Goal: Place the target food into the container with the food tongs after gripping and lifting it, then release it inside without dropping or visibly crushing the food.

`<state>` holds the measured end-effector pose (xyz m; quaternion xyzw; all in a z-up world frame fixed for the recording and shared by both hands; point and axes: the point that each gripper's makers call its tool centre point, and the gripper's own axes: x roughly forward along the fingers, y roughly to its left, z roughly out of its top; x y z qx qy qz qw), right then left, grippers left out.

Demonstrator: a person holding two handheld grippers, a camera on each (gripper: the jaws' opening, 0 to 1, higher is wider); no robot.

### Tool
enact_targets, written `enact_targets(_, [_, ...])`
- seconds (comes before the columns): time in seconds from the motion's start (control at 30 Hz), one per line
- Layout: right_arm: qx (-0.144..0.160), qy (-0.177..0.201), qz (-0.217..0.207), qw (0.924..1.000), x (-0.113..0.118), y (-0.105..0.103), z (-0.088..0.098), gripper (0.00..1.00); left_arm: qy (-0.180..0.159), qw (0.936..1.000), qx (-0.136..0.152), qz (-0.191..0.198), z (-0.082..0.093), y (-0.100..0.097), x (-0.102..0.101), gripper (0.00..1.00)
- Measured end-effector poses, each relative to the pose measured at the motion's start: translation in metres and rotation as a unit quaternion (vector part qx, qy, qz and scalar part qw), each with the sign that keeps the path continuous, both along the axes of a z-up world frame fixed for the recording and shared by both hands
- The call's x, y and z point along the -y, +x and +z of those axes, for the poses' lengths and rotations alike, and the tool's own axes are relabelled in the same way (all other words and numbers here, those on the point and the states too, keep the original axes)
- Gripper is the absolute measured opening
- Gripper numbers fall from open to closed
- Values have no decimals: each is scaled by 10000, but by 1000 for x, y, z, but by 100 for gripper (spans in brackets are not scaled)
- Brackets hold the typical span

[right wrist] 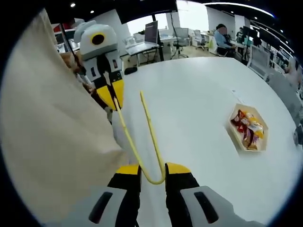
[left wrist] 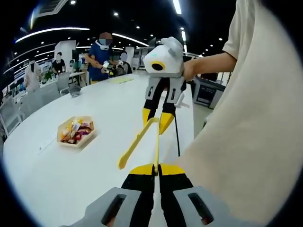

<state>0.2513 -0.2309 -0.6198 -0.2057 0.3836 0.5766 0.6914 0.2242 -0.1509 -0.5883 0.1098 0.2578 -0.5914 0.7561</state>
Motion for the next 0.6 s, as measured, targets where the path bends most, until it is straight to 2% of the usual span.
enact_targets(0.37, [9,-62,-103,9999,-2,-2,-9,19,106,9999,11,-63,-10,-1,-2,0])
enact_targets(0.6, [44,-80,-274,9996,2,1,-15,19,-34,9998,-183,52,-19,3,0,0])
